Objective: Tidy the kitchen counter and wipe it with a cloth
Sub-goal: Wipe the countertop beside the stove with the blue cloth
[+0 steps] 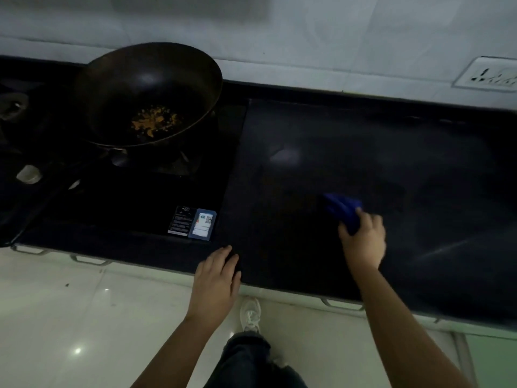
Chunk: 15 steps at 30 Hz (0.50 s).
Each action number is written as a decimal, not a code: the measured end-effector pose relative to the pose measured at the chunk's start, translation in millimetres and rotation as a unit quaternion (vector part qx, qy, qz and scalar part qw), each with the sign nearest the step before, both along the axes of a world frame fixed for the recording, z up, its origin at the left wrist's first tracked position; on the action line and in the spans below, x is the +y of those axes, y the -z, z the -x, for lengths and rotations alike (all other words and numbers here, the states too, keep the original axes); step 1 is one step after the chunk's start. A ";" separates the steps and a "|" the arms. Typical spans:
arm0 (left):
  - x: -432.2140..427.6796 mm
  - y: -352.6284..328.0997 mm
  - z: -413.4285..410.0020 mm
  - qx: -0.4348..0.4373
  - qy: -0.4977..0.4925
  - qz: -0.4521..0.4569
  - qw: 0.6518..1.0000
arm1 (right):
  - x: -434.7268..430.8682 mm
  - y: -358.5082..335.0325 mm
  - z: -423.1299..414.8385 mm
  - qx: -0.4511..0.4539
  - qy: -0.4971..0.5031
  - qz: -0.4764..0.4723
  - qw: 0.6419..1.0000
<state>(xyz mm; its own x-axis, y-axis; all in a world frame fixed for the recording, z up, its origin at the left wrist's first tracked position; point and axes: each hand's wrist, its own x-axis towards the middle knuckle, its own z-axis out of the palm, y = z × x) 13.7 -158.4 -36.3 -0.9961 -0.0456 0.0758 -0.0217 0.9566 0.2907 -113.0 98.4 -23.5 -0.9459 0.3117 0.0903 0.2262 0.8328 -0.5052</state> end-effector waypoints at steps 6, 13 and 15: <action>10.1 -0.6 -2.0 0.001 0.007 0.000 1.000 | -72.6 8.3 -39.4 0.015 -0.070 -0.010 0.997; 36.1 -2.7 15.8 -0.010 0.069 -0.019 0.997 | -2.4 5.7 -30.8 0.016 -0.127 -0.045 0.991; 48.8 -2.4 19.9 -0.005 0.095 -0.015 0.995 | 46.7 5.0 -29.7 0.006 -0.016 -0.038 0.999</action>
<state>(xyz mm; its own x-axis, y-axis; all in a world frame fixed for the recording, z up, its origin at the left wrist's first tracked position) -6.2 -109.6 -34.0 -0.9876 0.1417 0.0681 0.1562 0.9345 0.3200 -83.3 145.2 -28.5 -0.9542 0.2722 0.1238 0.1924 0.8758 -0.4426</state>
